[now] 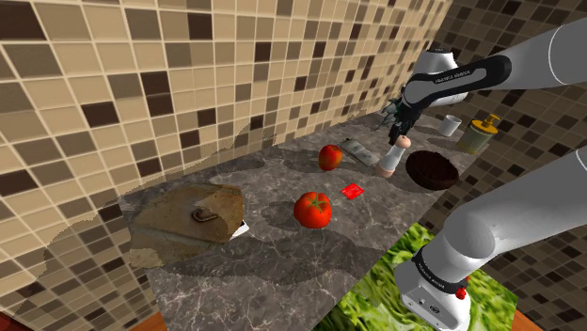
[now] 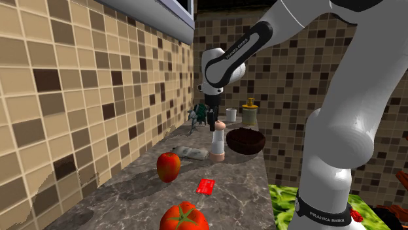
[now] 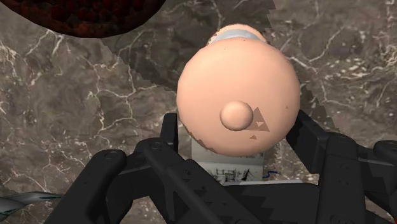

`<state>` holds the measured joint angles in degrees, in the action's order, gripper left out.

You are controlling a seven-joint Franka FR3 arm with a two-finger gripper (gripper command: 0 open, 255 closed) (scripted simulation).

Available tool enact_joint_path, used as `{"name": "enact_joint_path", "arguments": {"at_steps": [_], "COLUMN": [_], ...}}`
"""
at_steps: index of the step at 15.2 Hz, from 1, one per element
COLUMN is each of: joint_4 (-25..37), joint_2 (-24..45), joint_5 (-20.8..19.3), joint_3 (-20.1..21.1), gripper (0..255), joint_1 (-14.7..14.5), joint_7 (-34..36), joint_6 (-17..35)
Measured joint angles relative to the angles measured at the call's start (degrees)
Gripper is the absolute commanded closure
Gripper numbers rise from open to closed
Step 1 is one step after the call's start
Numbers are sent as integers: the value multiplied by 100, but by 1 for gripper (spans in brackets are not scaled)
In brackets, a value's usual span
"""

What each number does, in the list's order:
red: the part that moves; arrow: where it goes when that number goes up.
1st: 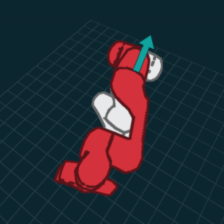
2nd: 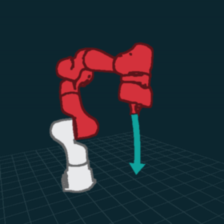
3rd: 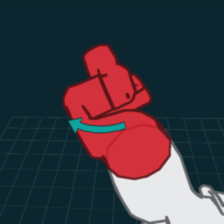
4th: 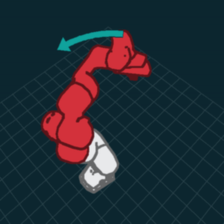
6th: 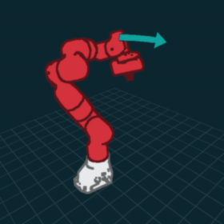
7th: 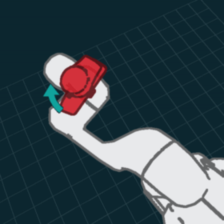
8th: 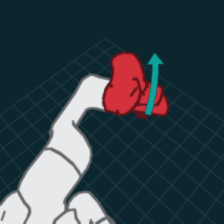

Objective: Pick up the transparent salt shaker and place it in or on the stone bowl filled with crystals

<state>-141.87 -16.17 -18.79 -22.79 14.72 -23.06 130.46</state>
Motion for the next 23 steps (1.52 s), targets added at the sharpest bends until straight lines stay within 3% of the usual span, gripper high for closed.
{"name": "enact_joint_path", "arguments": {"at_steps": [4, 23], "joint_4": [50, 1047], "joint_2": [-55, -620], "joint_5": [5, 134], "joint_3": [10, 239], "gripper": [255, 255], "joint_1": [1, -50], "joint_7": [-16, -173], "joint_6": [-103, -1653]}}
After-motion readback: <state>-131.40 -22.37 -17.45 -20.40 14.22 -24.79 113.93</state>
